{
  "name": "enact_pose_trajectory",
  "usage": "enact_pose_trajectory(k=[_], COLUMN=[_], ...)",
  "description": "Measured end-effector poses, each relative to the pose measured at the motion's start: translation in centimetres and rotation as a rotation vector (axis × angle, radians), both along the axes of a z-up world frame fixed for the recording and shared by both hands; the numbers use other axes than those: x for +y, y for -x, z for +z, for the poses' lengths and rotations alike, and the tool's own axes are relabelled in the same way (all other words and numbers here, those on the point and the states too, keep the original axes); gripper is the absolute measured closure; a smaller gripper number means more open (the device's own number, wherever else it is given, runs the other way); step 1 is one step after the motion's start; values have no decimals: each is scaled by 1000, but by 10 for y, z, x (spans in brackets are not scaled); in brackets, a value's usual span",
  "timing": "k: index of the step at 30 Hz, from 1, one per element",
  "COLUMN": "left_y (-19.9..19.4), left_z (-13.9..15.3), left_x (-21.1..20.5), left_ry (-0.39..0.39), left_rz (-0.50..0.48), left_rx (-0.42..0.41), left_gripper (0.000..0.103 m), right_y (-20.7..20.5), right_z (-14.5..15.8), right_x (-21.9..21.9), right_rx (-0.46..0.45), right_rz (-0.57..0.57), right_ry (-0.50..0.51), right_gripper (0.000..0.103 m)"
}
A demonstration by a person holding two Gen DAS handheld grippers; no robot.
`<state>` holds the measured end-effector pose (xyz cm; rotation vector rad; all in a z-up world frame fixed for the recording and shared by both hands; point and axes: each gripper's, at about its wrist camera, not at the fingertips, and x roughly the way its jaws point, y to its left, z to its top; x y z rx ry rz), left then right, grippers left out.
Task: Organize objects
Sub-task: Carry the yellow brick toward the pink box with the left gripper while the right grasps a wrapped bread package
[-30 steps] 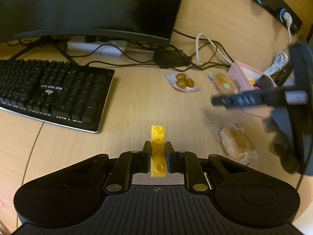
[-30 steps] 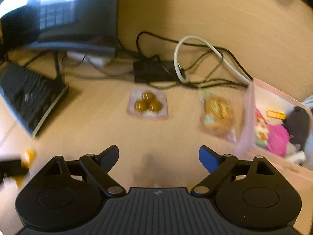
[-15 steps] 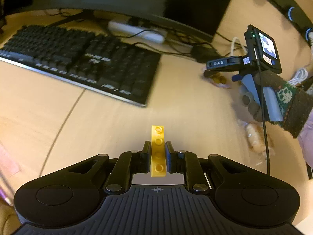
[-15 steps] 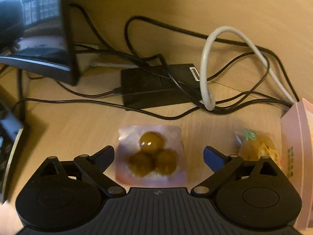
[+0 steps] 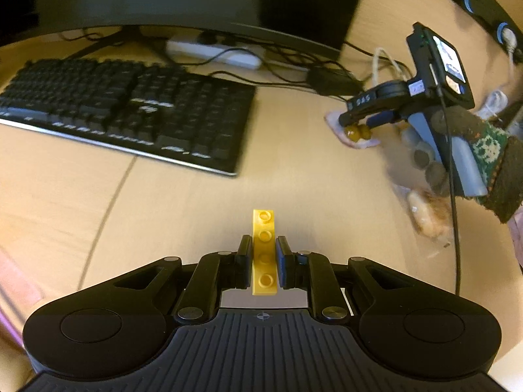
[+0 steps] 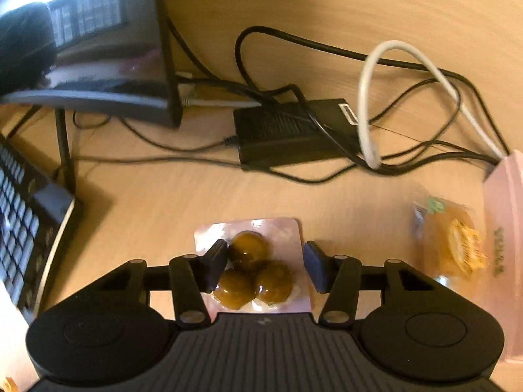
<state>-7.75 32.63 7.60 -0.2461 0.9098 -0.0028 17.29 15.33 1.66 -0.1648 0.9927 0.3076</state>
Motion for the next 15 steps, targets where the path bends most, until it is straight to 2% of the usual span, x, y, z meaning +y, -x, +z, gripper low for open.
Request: enact_pose_trajectory(k=[5, 11, 12, 14, 15], left_y=[-9, -28, -32, -36, -38], left_z=[-3, -10, -11, -11, -11], left_x=[-20, -49, -55, -62, -64], left_ry=[18, 55, 59, 64, 67], left_rz=[-68, -160, -178, -210, -216], left_rx=[-32, -41, -38, -41, -46], left_gripper=[86, 86, 86, 86, 86], right_y=[28, 81, 85, 86, 85], right_z=[6, 27, 31, 38, 42], right_x=[-35, -79, -88, -103, -113], right_rx=[29, 26, 25, 11, -5], right_rz=[-20, 41, 42, 9, -19], right_ry=[20, 1, -11, -30, -48], right_gripper=[52, 52, 50, 34, 33])
